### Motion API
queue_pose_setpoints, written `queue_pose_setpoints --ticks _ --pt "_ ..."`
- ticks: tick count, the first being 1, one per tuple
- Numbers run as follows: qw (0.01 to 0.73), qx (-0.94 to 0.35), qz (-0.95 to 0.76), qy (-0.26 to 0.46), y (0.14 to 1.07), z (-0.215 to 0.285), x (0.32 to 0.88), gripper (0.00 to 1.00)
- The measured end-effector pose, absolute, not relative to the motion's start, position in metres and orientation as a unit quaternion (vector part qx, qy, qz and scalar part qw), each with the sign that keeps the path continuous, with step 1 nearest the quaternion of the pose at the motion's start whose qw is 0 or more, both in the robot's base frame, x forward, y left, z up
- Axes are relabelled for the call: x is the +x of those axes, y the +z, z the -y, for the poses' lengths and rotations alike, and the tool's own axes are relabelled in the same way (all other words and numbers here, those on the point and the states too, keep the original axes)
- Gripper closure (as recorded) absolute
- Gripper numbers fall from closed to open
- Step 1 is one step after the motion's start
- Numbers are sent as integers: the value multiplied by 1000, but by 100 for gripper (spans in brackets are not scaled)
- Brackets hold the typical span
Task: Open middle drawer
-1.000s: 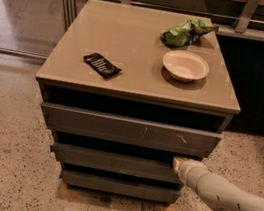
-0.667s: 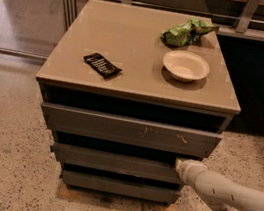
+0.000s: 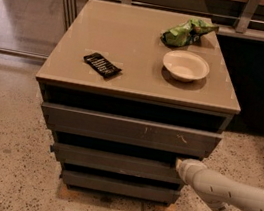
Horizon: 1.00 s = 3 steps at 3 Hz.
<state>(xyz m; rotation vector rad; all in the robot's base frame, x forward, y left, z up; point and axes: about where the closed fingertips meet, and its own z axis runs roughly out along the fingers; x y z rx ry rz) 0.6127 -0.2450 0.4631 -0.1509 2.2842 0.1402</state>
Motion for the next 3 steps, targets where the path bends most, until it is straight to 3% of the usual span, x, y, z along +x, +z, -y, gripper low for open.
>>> queue_pose_setpoints --ticks 2,3 --pt "400 -63 -914 29 458 237 626 100" --pt "343 -44 -938 15 437 253 623 100"
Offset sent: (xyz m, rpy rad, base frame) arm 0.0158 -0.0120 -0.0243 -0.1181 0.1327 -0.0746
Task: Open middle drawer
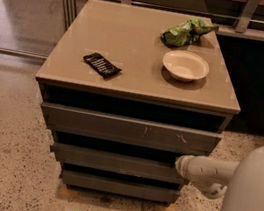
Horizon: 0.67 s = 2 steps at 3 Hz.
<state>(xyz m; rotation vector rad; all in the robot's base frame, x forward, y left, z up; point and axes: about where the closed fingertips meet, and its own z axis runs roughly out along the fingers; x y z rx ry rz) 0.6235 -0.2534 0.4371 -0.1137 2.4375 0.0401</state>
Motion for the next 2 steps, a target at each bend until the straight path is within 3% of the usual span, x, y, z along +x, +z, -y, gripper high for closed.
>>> queue_pose_setpoints --ticks 2 --pt "330 -40 -943 14 435 258 621 100"
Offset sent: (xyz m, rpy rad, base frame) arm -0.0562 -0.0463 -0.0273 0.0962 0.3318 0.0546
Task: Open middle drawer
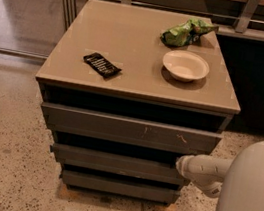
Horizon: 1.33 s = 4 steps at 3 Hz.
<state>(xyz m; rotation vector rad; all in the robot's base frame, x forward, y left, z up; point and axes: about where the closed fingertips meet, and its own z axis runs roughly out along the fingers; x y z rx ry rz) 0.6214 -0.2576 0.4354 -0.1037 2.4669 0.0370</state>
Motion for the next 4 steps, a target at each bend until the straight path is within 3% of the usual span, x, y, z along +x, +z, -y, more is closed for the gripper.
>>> queue_pose_setpoints --ticks 4 --pt "334 -141 -930 63 463 260 607 100"
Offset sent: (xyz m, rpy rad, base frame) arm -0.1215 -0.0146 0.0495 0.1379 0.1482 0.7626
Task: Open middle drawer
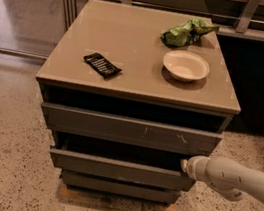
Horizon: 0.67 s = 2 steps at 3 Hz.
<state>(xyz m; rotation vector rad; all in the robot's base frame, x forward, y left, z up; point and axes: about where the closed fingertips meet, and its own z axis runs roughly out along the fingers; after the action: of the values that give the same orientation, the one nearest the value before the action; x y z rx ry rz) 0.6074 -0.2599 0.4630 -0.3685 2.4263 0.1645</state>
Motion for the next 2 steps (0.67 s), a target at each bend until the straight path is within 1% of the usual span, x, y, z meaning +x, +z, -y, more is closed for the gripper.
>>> queue_pose_setpoints --ticks 2 --pt "326 -138 -934 57 453 253 608 100"
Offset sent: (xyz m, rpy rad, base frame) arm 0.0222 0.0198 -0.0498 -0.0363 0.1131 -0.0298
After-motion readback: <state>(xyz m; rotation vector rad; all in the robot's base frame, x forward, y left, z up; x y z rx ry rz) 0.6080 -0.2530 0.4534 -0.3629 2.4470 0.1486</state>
